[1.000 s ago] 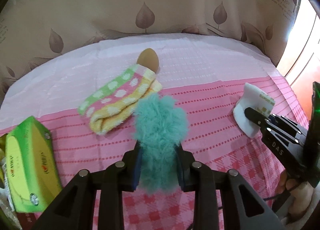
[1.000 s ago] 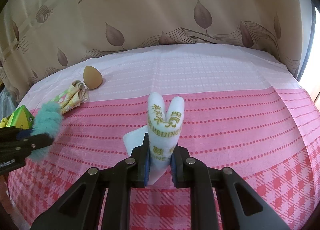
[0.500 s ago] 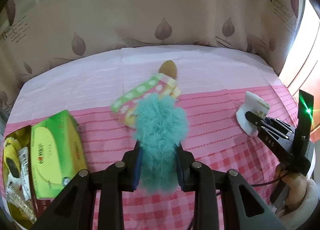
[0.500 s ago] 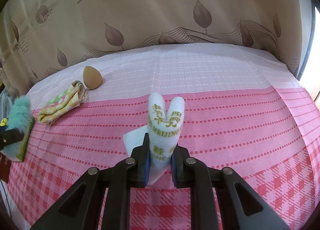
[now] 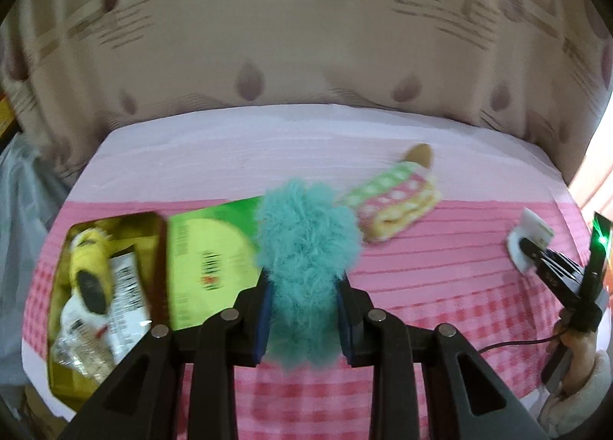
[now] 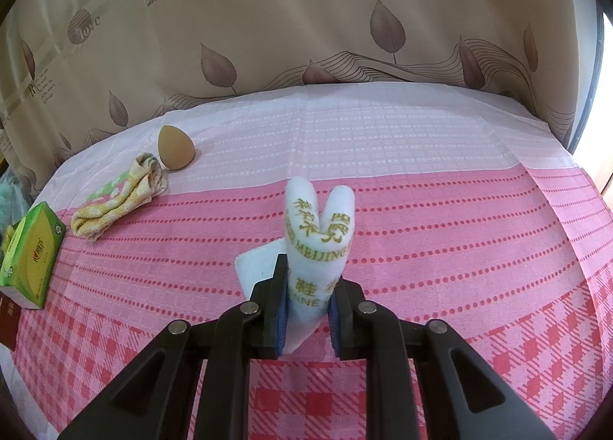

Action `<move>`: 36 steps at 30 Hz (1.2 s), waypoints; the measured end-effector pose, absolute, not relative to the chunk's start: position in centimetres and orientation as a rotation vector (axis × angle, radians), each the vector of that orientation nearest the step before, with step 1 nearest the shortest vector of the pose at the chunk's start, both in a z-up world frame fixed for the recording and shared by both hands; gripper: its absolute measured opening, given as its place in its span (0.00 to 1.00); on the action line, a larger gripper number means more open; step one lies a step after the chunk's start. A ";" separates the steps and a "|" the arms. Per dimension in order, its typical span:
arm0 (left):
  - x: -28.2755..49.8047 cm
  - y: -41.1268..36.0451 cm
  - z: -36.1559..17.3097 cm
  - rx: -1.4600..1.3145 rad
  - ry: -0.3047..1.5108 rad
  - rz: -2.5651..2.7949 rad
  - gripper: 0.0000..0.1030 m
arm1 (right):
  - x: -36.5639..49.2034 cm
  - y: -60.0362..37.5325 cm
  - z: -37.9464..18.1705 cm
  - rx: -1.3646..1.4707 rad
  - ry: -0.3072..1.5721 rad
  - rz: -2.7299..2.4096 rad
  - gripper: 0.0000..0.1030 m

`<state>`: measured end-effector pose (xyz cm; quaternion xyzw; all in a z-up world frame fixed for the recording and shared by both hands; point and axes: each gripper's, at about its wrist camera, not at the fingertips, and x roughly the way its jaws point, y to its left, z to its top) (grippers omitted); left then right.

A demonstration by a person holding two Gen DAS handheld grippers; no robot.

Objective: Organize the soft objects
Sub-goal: 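Carry the teal scrunchie with the left gripper into the gold tin and release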

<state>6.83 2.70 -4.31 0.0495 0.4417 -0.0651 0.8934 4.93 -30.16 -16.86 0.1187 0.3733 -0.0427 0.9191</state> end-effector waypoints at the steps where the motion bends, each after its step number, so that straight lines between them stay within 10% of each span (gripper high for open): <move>1: 6.9 3.4 -4.2 0.099 0.916 -0.119 0.28 | 4.9 -30.2 -16.9 0.243 0.768 -0.088 0.17; 36: 1.8 25.1 -7.7 -0.034 1.016 0.295 0.28 | 5.1 -29.8 -16.9 0.212 0.780 -0.110 0.17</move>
